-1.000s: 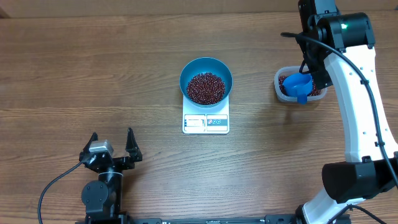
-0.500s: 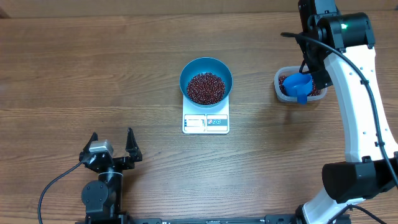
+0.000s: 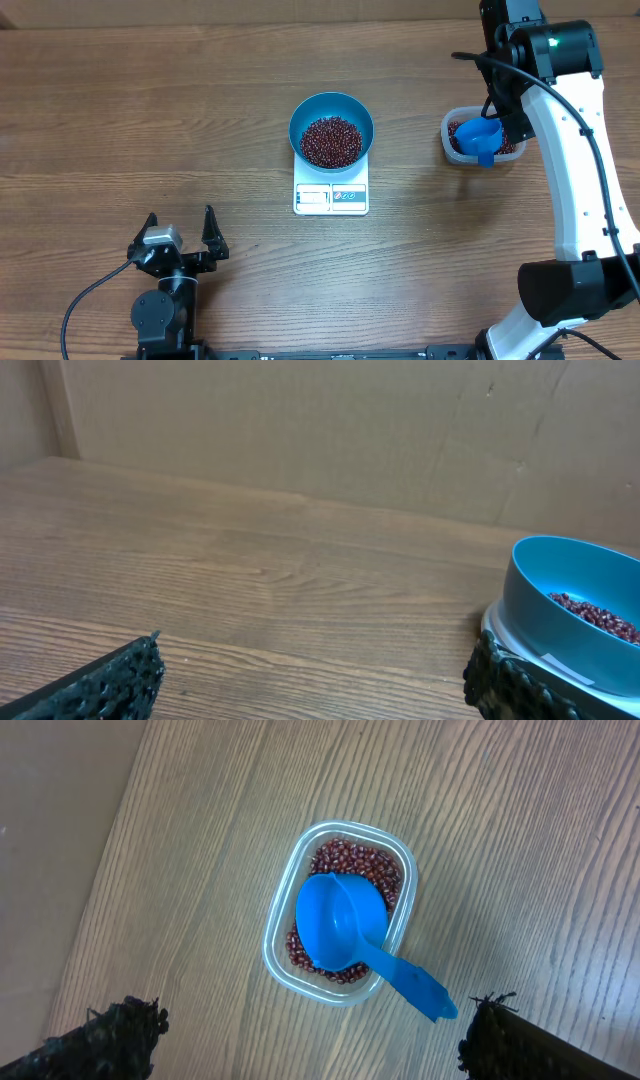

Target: Scoop item into bowl and weigh 150g on scale

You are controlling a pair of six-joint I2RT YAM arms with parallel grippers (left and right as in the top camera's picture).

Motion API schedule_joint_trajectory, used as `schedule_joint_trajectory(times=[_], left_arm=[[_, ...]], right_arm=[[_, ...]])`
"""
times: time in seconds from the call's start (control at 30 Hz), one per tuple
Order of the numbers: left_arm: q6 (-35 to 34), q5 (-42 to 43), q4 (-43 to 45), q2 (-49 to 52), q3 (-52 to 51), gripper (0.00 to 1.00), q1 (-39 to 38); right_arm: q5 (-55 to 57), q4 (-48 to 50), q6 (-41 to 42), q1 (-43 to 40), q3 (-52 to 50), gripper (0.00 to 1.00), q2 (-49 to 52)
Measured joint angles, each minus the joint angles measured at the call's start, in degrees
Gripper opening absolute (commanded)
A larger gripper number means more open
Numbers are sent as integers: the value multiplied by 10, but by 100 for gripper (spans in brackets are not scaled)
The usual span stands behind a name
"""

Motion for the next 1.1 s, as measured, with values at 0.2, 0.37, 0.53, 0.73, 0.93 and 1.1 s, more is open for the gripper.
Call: schedule_joint_trajectory(times=[0.2,0.37,0.53,0.73,0.93,1.1], left_arm=[[0,0,0,0,0,100,0],[0,0,0,0,0,100,0],[0,0,0,0,0,99,0],[0,0,0,0,0,100,0],[0,2,0,0,0,100,0],[0,2,0,0,0,99,0]], right_arm=[[2,0,0,0,0,100,0],[28,38,0,0,0,100,0],[60,113,0,0,-5,100,-3],[74,203,0,-18,-91,100,-58],[75,300,0,-45,-244,100,-158],[76,344,0,-45,-362,100,-245]])
